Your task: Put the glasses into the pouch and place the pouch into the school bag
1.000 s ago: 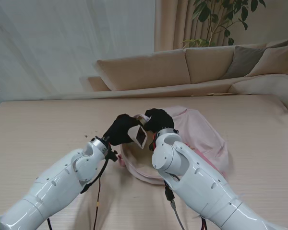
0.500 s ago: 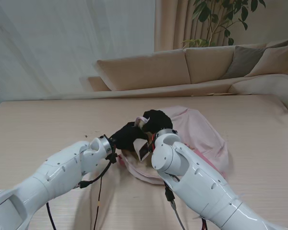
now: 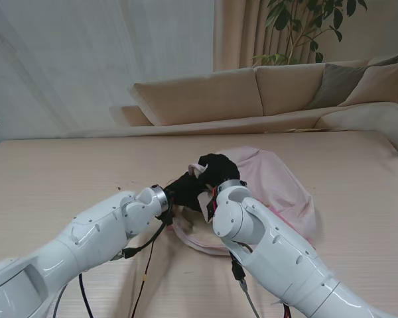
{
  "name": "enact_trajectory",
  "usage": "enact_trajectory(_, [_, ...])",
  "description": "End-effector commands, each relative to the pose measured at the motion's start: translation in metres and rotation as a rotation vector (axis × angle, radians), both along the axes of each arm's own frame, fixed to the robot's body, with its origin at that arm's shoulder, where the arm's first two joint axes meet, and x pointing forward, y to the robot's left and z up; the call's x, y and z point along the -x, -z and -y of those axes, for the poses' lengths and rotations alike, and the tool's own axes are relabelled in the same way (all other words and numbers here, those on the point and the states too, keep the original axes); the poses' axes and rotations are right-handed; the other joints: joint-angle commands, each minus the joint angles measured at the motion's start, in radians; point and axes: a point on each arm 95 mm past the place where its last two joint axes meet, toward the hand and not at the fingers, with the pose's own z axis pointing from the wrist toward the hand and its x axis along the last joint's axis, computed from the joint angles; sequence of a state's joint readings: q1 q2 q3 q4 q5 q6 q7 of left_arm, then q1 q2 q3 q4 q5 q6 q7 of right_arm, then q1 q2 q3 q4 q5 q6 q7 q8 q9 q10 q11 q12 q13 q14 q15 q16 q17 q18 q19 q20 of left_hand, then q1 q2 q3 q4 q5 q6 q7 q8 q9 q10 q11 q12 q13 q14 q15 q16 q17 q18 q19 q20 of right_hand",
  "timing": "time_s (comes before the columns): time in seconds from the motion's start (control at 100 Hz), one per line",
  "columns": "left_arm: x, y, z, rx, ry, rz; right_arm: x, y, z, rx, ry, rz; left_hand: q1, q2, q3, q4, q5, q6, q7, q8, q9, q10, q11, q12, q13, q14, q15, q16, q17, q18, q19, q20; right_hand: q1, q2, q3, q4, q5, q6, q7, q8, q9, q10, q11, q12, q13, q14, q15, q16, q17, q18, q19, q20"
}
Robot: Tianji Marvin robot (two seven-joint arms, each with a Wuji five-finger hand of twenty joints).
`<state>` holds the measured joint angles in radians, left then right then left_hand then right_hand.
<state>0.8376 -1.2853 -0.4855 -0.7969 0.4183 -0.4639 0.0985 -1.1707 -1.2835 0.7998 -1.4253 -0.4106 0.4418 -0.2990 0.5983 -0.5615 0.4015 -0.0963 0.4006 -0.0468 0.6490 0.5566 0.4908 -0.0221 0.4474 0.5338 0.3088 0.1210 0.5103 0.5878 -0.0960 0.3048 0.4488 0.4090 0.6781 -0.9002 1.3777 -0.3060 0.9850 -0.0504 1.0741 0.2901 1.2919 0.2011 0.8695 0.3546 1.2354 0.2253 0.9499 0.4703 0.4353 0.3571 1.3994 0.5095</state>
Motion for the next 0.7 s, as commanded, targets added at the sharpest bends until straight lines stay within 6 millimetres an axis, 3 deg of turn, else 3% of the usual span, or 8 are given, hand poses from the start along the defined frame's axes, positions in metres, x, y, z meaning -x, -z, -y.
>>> enact_trajectory(0.0, [0.006,-0.002,0.001,-0.017,0.037,-0.018,0.002,0.0,-0.003,-0.003,-0.022,-0.008,-0.069,-0.02,-0.08,0.007,-0.053,0.034,-0.103,-0.106,-0.096,0.021,-0.065,-0.065,-0.059,0.008,-0.073,-0.038,0.006,0.01,-0.029,0.048,0.01,0.017,0.004,-0.004,0.012,-0.075,0.019,0.018,-0.01,0.037,0.016,-0.014,-0.028,-0.003,0.029,-0.002,-0.014,-0.012,0.022,0.021])
enact_trajectory(0.1, [0.009,-0.004,-0.002,-0.049,0.027,-0.043,0.003,0.001,-0.003,-0.006,-0.021,-0.008,-0.092,-0.02,-0.114,0.0,-0.08,0.079,-0.207,-0.218,-0.165,0.066,-0.122,-0.12,-0.095,0.011,-0.161,-0.085,0.004,0.011,-0.038,0.077,0.007,0.016,0.006,-0.004,0.012,-0.072,0.016,0.015,-0.01,0.036,0.015,-0.018,-0.031,-0.004,0.028,-0.004,-0.015,-0.012,0.02,0.021])
enact_trajectory(0.22, [0.015,-0.01,-0.009,-0.081,0.0,-0.064,0.003,0.002,-0.002,-0.007,-0.019,-0.012,-0.113,-0.018,-0.128,-0.007,-0.069,0.087,-0.227,-0.255,-0.193,0.086,-0.137,-0.138,-0.11,0.018,-0.196,-0.1,0.005,0.015,-0.018,0.11,0.006,0.017,0.006,-0.005,0.011,-0.071,0.016,0.011,-0.01,0.036,0.015,-0.021,-0.032,-0.002,0.027,-0.006,-0.021,-0.013,0.015,0.02])
enact_trajectory(0.37, [0.021,-0.014,-0.019,-0.117,-0.063,-0.033,0.003,0.002,-0.002,-0.011,-0.016,-0.014,-0.091,0.008,-0.179,0.001,-0.087,0.007,-0.015,-0.047,-0.207,0.041,-0.106,-0.09,-0.111,0.023,-0.167,-0.057,0.003,0.017,-0.005,0.136,-0.001,0.019,0.004,-0.006,0.007,-0.066,0.011,0.005,-0.012,0.037,0.011,-0.027,-0.04,0.001,0.022,-0.009,-0.033,-0.01,0.005,0.018])
enact_trajectory(0.46, [0.022,-0.016,-0.022,-0.145,-0.079,-0.031,0.003,0.002,-0.002,-0.01,-0.018,-0.013,-0.058,0.03,-0.257,0.014,-0.139,0.031,-0.016,0.063,-0.261,0.049,-0.123,-0.09,-0.14,0.003,-0.179,-0.071,0.004,0.016,-0.029,0.127,-0.002,0.019,0.005,-0.006,0.009,-0.067,0.01,0.001,-0.011,0.039,0.011,-0.029,-0.04,0.001,0.023,-0.009,-0.033,-0.008,0.004,0.018])
enact_trajectory(0.52, [0.022,-0.016,-0.024,-0.139,-0.088,-0.024,0.003,0.002,-0.001,-0.006,-0.02,-0.013,-0.036,0.03,-0.268,0.021,-0.162,0.043,-0.074,0.028,-0.286,0.057,-0.127,-0.092,-0.149,0.005,-0.188,-0.075,0.002,0.021,-0.032,0.127,-0.003,0.019,0.005,-0.007,0.01,-0.067,0.011,-0.001,-0.011,0.035,0.011,-0.03,-0.039,-0.001,0.024,-0.009,-0.033,-0.008,0.004,0.018])
enact_trajectory(0.6, [0.021,-0.016,-0.025,-0.111,-0.096,-0.016,0.003,0.002,-0.001,-0.007,-0.019,-0.012,0.036,0.018,-0.237,0.047,-0.177,0.041,-0.117,-0.036,-0.295,0.069,-0.142,-0.102,-0.156,0.01,-0.186,-0.073,0.002,0.028,-0.028,0.13,-0.001,0.017,0.006,-0.007,0.01,-0.064,0.012,-0.002,-0.011,0.037,0.011,-0.032,-0.039,0.001,0.023,-0.01,-0.035,-0.009,0.003,0.018])
enact_trajectory(0.69, [0.021,-0.016,-0.025,-0.089,-0.108,0.022,0.003,0.002,0.0,-0.001,-0.021,-0.011,0.054,-0.006,-0.078,0.069,-0.225,0.031,-0.106,-0.105,-0.3,0.053,-0.163,-0.094,-0.167,0.004,-0.172,-0.071,0.004,0.024,-0.012,0.116,-0.004,0.017,0.007,-0.007,0.01,-0.066,0.012,-0.004,-0.01,0.036,0.012,-0.033,-0.04,-0.001,0.023,-0.01,-0.035,-0.009,0.003,0.018])
